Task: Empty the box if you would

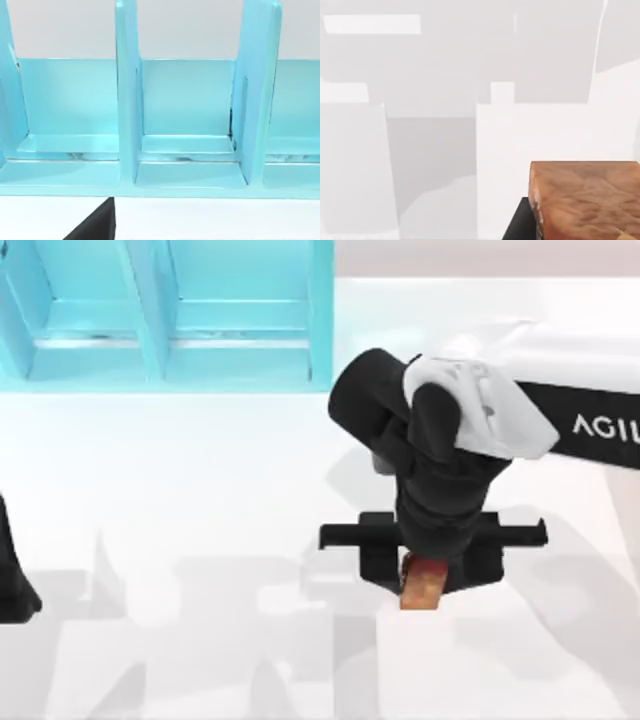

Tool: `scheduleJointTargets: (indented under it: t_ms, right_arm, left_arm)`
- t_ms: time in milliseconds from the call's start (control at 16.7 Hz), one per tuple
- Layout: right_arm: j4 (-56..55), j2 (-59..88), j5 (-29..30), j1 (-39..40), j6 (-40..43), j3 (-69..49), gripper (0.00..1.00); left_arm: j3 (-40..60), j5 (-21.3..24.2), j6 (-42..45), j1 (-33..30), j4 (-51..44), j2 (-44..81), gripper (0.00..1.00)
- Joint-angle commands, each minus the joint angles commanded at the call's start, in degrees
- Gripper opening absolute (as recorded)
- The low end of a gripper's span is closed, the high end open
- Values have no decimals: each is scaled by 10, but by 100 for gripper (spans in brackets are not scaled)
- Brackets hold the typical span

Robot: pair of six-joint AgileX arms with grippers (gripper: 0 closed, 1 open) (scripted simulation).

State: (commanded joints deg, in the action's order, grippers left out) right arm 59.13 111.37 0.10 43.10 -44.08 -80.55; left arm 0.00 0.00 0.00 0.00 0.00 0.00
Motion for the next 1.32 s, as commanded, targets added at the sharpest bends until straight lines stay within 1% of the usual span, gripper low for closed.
scheduleJointTargets:
  t_ms: [180,540,780,1320]
  right_arm:
    - [-8,1,0,-2,0,4,0]
    - [-87,34,0,1,-1,53,0]
    - [-94,37,0,1,-1,57,0]
    - [-94,37,0,1,-1,57,68]
  left_arm:
    - [0,0,0,0,0,0,100]
    - [0,0,0,0,0,0,100]
    - [0,0,0,0,0,0,100]
    - [0,0,0,0,0,0,100]
